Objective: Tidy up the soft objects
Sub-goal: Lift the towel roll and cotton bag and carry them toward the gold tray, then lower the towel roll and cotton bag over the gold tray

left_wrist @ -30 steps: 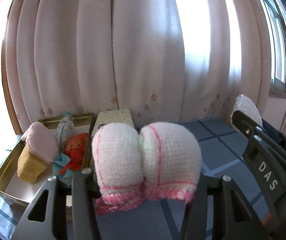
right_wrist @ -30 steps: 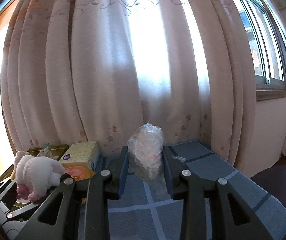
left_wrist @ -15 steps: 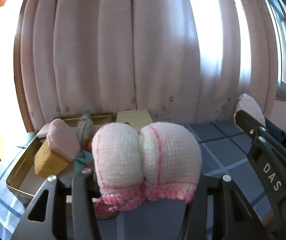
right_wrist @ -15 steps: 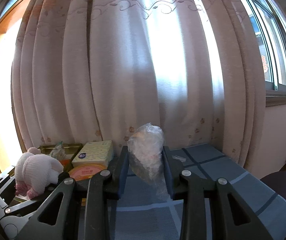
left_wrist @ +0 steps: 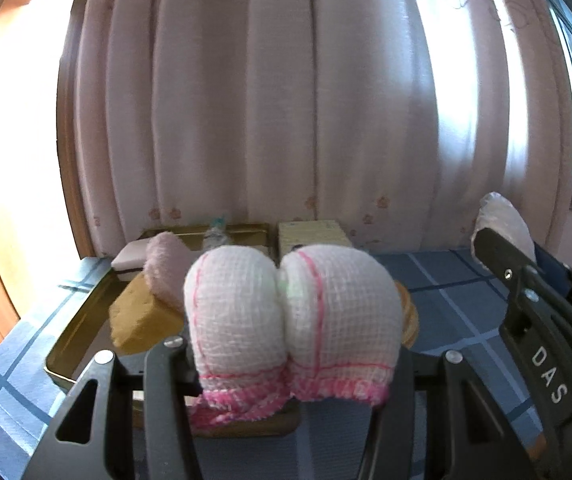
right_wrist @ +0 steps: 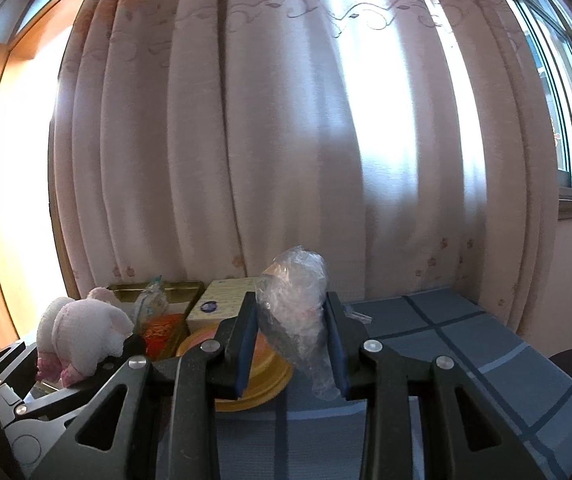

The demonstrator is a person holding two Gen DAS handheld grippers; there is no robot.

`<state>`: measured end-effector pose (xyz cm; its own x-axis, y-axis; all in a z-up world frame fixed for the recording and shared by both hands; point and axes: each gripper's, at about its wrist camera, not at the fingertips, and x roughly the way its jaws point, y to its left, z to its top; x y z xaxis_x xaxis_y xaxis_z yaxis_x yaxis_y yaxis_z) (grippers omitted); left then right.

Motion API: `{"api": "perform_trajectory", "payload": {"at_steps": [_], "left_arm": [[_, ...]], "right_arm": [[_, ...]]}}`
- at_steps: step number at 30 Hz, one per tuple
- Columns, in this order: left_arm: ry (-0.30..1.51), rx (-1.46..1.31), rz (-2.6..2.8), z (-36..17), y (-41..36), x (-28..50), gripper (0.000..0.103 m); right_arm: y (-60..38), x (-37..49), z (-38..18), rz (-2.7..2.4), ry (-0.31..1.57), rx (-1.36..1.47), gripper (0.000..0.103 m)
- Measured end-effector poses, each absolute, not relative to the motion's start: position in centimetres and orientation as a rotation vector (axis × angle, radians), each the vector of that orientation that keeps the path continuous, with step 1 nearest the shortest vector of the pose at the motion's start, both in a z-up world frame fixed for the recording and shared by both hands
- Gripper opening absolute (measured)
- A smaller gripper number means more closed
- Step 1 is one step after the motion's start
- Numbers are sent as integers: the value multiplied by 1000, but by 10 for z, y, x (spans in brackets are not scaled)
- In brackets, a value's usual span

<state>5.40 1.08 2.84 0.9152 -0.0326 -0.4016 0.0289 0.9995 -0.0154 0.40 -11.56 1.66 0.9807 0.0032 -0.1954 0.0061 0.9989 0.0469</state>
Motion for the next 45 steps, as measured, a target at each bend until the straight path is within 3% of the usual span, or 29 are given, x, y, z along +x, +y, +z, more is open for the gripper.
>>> {"api": "perform_trajectory", "payload": {"at_steps": [45], "left_arm": [[416,-115,196,22,146,66,49]], "right_arm": [[2,31,10,254,244,2,35]]}}
